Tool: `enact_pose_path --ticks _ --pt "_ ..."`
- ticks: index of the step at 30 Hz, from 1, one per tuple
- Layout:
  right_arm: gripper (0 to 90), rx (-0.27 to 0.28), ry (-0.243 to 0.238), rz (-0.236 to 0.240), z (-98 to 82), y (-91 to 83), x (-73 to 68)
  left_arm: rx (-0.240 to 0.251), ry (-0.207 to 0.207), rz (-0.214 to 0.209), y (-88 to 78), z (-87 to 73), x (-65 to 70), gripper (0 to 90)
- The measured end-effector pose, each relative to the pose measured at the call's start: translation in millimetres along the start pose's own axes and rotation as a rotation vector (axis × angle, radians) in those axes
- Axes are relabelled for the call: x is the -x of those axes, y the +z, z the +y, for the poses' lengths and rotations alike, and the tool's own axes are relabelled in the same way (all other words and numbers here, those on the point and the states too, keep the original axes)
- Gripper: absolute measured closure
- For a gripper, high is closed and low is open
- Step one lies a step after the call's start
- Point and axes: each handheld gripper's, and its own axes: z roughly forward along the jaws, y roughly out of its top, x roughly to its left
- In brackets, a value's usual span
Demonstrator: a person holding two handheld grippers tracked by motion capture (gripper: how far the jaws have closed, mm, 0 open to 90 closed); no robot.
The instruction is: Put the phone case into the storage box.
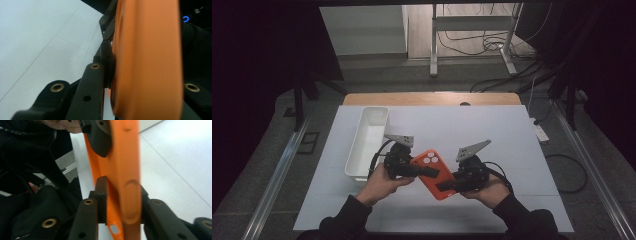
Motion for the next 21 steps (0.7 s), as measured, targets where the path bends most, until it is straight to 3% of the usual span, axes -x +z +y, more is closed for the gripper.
enact_pose_path --ticks 5,10,18,21 --pt "82.6 -0.013 0.003 0.041 0.3 -2.1 2.4 0.001 0.002 -0.019 0.7 1.2 1.3 78.6" --pt "84.1 -0.016 -0.033 0.022 2.3 -2.4 -3.5 0.008 -0.001 0.003 -0.2 2.0 0.9 73.7" --pt "84.4 0.019 -0.032 -0.062 1.9 -9.2 -3.8 -0.038 0.017 0.143 -2.3 5.2 6.3 54.2" --pt "84.4 0.029 -0.030 -0.079 1.0 -11.0 -1.9 -0.051 0.028 0.176 -2.4 5.8 7.7 48.8"
